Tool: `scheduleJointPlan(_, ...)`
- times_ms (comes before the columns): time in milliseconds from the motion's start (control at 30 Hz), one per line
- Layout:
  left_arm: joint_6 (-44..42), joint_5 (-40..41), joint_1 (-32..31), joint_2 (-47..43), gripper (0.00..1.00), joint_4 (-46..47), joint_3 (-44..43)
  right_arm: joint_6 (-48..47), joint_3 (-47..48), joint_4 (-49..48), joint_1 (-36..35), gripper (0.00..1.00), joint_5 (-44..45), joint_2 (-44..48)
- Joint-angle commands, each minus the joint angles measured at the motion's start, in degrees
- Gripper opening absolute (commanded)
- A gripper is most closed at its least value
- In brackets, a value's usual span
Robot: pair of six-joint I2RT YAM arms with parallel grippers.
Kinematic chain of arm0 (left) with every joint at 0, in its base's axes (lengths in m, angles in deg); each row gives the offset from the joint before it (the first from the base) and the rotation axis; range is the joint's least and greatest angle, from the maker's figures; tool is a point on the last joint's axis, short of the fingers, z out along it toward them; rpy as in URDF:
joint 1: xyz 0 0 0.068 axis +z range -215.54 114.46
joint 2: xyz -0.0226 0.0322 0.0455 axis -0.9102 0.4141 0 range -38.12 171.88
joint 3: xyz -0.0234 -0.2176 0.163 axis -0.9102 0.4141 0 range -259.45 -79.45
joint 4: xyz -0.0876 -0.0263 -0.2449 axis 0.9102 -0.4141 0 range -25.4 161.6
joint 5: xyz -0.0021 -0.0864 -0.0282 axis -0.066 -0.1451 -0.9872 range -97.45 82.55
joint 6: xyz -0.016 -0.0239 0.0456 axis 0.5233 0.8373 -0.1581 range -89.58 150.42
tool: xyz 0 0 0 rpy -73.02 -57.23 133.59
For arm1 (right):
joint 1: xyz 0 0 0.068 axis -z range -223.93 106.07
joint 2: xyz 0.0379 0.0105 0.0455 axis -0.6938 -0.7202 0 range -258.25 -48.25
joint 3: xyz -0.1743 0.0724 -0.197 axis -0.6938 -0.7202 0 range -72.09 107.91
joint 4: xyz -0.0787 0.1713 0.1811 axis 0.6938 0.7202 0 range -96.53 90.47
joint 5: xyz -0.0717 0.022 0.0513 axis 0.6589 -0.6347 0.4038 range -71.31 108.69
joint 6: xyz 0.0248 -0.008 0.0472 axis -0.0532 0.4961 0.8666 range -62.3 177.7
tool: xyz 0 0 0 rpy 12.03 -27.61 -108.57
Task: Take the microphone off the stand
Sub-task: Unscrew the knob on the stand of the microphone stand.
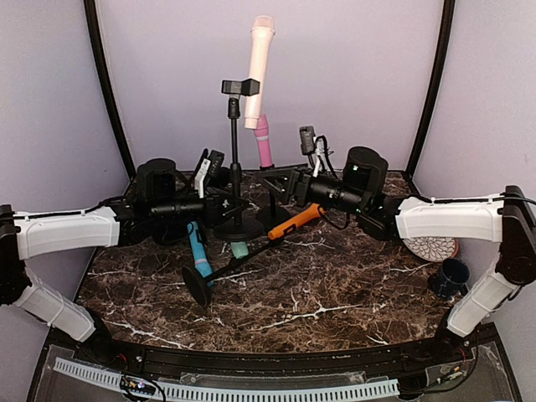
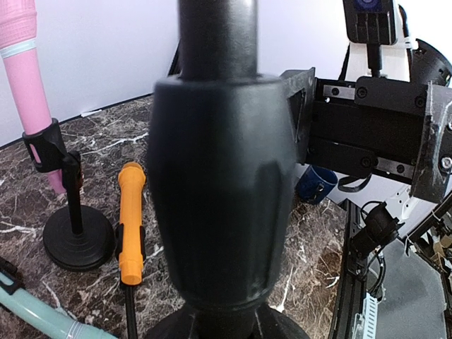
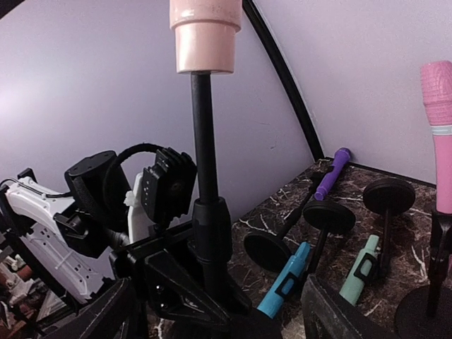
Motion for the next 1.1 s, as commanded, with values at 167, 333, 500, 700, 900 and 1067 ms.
scheduleJointPlan(167, -2.60, 7.95, 0.33, -9.85, 0.00, 6.13, 7.66, -3.07, 13.19, 10.15, -9.51, 0.68, 23.68, -9.73)
scheduleJointPlan(333, -2.72, 8.54, 0.32, -9.72, 0.00, 5.91, 7.66, -6.83, 17.69, 10.75, -12.00, 0.65, 24.19, -12.44)
scheduleJointPlan(500, -2.76, 8.47, 0.31, -9.46, 0.00, 6.06, 7.72, -7.34, 20.73, 12.12, -13.29, 0.60, 24.31, -14.89)
scheduleJointPlan(700, -3.27, 9.28, 0.33, -9.72, 0.00, 5.39, 7.65, -8.29, 21.40, 11.63, -13.27, 0.51, 24.05, -15.63)
scheduleJointPlan(900, -3.74, 8.95, 0.29, -9.94, 0.00, 4.90, 7.47, -10.78, 23.66, 14.15, -13.13, 0.47, 21.71, -16.31)
scheduleJointPlan(1067, -3.53, 8.57, 0.27, -9.98, 0.00, 4.89, 7.37, -10.64, 23.89, 14.00, -12.64, 0.42, 19.29, -16.33)
